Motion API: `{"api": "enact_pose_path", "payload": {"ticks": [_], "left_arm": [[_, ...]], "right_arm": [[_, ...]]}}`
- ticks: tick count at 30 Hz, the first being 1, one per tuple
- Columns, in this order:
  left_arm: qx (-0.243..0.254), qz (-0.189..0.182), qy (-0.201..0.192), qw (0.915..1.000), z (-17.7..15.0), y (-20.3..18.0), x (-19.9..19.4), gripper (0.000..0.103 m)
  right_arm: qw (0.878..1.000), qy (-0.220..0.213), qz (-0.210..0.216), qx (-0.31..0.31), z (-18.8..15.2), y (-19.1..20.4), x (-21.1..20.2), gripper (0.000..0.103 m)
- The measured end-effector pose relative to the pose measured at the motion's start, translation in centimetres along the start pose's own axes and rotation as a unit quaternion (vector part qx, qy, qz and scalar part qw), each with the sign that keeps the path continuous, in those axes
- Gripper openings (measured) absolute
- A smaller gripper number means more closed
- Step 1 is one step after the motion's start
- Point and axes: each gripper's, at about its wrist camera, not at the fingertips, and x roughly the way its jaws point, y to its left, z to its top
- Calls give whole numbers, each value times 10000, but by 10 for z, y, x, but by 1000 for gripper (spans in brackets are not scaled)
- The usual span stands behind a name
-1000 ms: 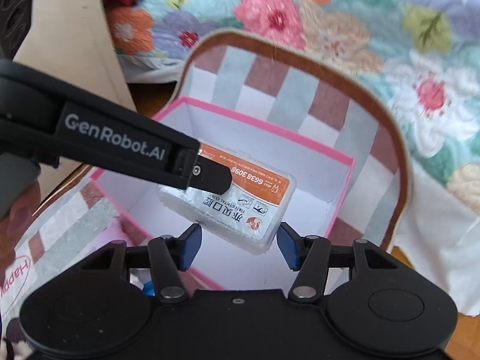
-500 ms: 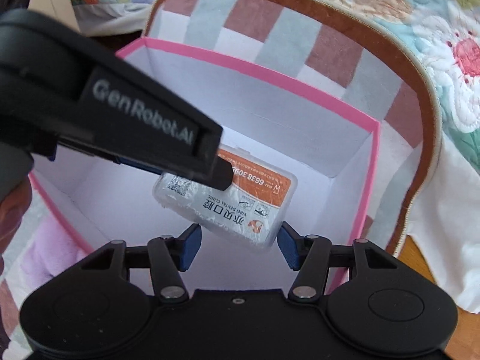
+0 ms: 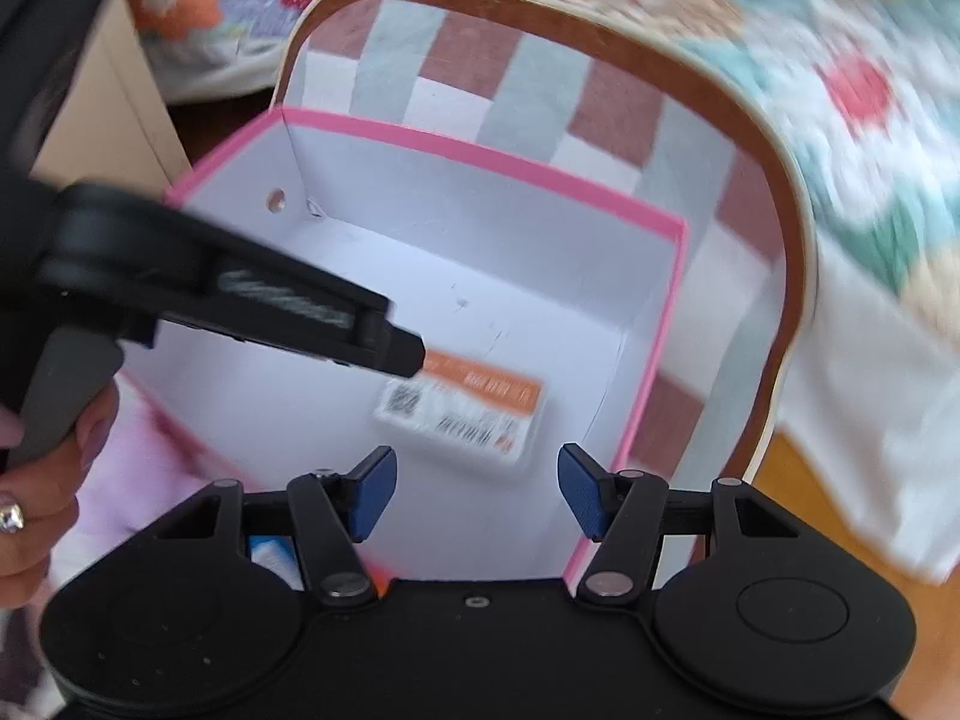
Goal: Organize objects
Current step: 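Withdraw the left tool and move it to the gold-capped foundation bottle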
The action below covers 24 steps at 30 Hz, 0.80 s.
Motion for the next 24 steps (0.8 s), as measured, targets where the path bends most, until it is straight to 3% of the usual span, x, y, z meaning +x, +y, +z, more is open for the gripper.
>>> {"api": "enact_pose_path", "payload": {"ticks": [6, 14, 24], "left_arm": [[491, 21, 122, 9987, -5, -15, -66, 49], [927, 125, 277, 9952, -26, -21, -140, 54], [1452, 458, 702, 9859, -81, -6, -166, 56]], "right_arm": [[9969, -17, 641, 459, -7, -2, -40, 65], [9923, -287, 1123, 444, -31, 15, -97, 67], [9886, -338, 1421, 375, -84, 45, -141, 68]]}}
